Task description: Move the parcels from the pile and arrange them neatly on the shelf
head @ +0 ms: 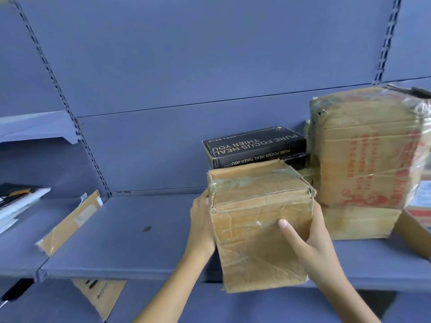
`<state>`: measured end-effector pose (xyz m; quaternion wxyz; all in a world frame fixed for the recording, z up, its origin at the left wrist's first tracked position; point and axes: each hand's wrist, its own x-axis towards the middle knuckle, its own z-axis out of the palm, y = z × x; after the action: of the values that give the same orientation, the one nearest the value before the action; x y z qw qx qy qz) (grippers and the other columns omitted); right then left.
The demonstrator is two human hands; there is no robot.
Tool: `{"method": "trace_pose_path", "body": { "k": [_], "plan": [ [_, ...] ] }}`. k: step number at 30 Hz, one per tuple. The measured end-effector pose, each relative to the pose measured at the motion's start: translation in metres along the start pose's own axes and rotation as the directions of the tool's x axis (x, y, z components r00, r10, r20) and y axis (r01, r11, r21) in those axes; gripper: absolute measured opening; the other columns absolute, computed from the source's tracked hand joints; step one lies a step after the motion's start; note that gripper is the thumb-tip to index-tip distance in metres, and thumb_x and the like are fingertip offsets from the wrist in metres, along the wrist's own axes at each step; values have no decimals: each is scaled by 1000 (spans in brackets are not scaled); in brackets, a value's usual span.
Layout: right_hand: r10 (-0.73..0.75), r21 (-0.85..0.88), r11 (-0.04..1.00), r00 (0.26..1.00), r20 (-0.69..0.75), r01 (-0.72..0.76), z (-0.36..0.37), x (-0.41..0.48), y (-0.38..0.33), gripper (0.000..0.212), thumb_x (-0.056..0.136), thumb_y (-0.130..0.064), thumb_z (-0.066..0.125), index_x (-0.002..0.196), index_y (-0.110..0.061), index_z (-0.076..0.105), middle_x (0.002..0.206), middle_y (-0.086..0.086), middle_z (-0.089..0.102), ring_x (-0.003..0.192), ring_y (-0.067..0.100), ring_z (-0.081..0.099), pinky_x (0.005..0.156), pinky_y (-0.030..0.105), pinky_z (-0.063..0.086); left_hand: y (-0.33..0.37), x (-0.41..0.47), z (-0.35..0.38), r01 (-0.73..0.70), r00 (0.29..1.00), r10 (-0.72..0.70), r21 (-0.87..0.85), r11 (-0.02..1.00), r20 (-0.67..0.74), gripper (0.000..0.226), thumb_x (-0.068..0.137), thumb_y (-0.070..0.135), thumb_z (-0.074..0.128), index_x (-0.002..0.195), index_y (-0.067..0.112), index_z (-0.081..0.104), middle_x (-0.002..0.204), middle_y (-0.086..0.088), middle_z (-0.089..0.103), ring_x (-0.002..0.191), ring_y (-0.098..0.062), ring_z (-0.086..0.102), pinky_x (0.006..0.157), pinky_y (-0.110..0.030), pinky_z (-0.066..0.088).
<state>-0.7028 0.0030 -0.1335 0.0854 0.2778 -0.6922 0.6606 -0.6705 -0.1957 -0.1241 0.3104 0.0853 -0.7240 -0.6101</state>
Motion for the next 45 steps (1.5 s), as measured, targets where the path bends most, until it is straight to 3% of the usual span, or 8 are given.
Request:
{"method": "trace_pose_path", "body": {
  "k": [5,9,14,19,34,37,41,45],
  "plan": [
    [32,-10,999,998,-53,-33,16,-19,-4,50,91,-20,64,124,-50,40,119,-37,55,113,-18,48,82,-4,35,19,-17,-21,96,977,-81,-66,993,198,33,94,51,44,76,33,65,73,17,68,68,2,62,66,-12,50],
    [71,-27,997,993,-96,-74,17,-32,-16,43,92,-21,63,124,-40,43,120,-31,56,110,-20,49,82,-3,35,33,-24,-36,327,902,-297,-45,944,313,85,73,79,27,118,18,66,101,-13,65,88,-14,69,97,-45,46],
    [142,2,990,987,-80,-142,16,-57,-34,34,91,-40,59,121,-39,44,118,-32,57,116,-10,50,95,17,41,42,-35,-44,377,881,-326,-95,921,342,52,84,68,43,121,34,60,120,4,67,103,-16,62,107,-47,36],
    [224,13,975,974,-46,-223,18,-69,-56,26,81,-64,43,102,-67,28,98,-61,43,99,-36,40,76,-6,35,46,-50,-45,444,854,-364,-155,883,372,53,94,53,37,123,13,58,114,-15,62,99,-28,53,95,-43,40],
    [498,345,735,810,310,-584,-13,-96,-65,56,80,-42,59,131,-49,40,131,-7,53,123,21,49,98,55,48,30,-96,-61,728,659,-507,-303,614,556,49,64,63,64,103,33,74,116,-6,70,108,-33,61,92,-64,38],
    [500,345,721,796,340,-600,-21,-113,-64,67,64,-35,64,127,-46,44,129,-7,55,119,18,52,95,45,52,18,-111,-63,782,612,-547,-336,524,571,70,63,72,59,114,25,69,122,-3,66,116,-33,53,102,-70,15],
    [503,221,764,775,383,-606,-34,-139,-57,60,65,-14,52,122,-28,40,126,7,52,106,23,56,75,33,49,11,-133,-70,844,521,-646,-446,297,557,94,44,70,76,111,5,62,106,-15,61,97,-35,61,84,-50,48],
    [458,129,820,775,435,-557,-41,-179,-51,60,63,-5,48,118,-21,32,116,4,48,87,12,53,62,20,40,18,-169,-58,853,522,-651,-352,386,551,69,59,61,69,96,3,76,105,-26,69,86,-42,70,68,-48,57]
  ]
}}
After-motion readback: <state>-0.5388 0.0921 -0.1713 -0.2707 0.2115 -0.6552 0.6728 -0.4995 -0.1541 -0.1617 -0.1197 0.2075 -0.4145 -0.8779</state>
